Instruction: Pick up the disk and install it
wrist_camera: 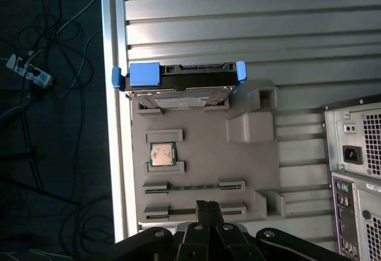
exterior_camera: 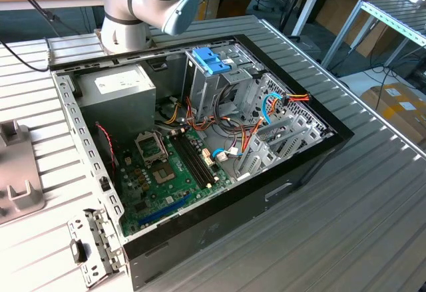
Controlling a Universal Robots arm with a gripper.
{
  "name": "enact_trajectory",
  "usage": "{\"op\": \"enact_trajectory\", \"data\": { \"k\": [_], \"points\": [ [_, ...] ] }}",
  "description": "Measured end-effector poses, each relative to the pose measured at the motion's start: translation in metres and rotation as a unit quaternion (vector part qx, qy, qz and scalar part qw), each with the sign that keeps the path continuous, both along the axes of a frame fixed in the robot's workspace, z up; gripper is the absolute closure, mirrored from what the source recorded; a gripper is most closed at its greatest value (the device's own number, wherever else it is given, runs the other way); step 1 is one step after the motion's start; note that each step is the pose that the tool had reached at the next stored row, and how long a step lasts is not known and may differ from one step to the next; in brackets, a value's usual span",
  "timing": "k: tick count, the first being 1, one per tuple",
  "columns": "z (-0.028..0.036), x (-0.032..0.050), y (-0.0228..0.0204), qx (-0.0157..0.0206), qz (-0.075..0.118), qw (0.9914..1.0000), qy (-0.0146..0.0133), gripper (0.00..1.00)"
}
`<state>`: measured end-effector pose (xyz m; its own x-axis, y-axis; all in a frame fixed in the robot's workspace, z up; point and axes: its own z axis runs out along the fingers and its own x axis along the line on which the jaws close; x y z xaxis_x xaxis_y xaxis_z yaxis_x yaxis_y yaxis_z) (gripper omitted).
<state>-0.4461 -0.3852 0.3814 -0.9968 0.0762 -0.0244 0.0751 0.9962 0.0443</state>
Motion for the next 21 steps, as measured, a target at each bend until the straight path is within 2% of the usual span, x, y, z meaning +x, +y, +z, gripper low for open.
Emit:
{"op": "enact_trajectory", "data": {
  "k": [1,11,16,20,21],
  "points": [
    [-0.0022,-0.0001,0.0012,0.0,0.0,1.0,0.0,0.89],
    [-0.0031,-0.0028,0.0028,0.0,0.0,1.0,0.0,0.89],
    [-0.0042,-0.003,0.0068,0.0,0.0,1.0,-0.0001,0.89],
    [-0.0045,-0.0029,0.0078,0.0,0.0,1.0,0.0,0.89],
    [-0.007,-0.003,0.0091,0.0,0.0,1.0,0.0,0.89]
  ]
}}
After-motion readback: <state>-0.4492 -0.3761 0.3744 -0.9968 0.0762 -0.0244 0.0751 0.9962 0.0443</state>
